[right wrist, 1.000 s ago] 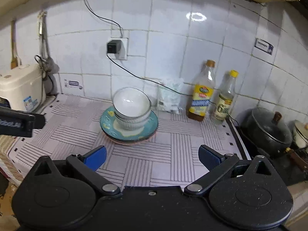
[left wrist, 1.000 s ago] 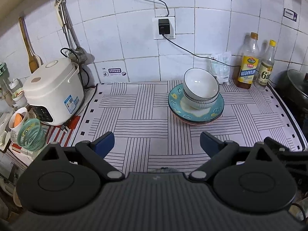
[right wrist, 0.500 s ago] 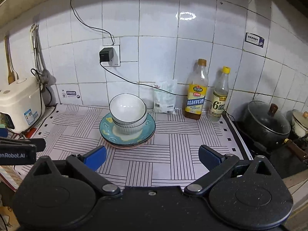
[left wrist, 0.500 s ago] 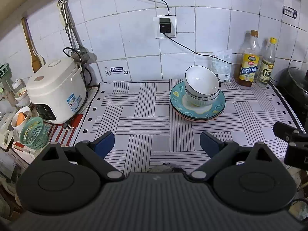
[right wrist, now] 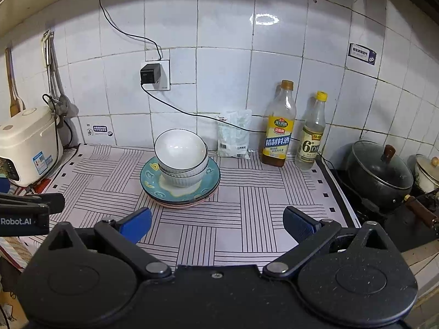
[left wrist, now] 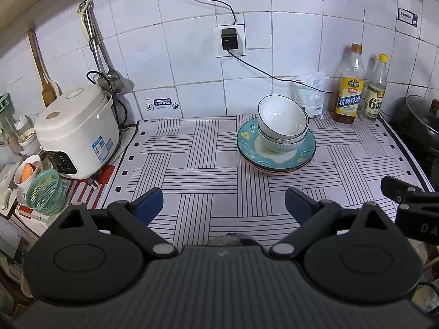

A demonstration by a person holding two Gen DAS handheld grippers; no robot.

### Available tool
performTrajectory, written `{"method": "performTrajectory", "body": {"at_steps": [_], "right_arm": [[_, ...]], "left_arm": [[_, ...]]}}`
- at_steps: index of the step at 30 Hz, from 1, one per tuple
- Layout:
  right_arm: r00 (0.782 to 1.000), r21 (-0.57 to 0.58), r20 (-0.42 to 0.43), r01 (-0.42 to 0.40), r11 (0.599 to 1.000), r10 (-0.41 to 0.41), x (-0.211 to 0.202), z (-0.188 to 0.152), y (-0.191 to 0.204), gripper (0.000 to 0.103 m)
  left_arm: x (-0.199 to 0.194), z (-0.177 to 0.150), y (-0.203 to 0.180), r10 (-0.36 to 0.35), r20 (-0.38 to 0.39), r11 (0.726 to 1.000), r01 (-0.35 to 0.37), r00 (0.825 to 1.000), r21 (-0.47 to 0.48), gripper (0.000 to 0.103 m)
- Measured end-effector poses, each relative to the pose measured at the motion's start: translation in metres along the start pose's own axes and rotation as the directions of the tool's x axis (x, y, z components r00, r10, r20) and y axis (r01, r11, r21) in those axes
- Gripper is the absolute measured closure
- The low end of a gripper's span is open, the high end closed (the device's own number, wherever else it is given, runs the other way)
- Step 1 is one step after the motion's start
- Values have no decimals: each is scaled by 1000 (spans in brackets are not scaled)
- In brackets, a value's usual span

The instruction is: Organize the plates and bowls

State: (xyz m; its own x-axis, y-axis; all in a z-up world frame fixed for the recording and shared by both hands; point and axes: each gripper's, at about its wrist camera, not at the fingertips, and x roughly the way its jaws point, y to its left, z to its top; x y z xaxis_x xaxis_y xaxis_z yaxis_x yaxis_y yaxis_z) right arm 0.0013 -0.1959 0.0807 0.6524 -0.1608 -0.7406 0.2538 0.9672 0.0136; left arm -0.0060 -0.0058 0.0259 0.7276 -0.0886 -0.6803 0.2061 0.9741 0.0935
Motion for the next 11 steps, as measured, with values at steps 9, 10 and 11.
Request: {"method": "performTrajectory", "body": {"at_steps": [9, 10, 11], "right_arm": [[1000, 2, -9, 6, 1000, -6, 2, -2, -3, 0], [1000, 1, -10, 6, 1000, -6, 2, -2, -3, 0], [1000, 2, -11, 7, 1000, -7, 2, -1, -3, 0]], "left_arm": [[-2, 0, 0, -18, 4, 1000, 18, 1000, -4, 5], [-2, 1, 1, -21, 5, 1000, 21, 1000, -8, 5], [-3, 1, 1, -22, 7, 1000, 23, 1000, -11, 4]]}}
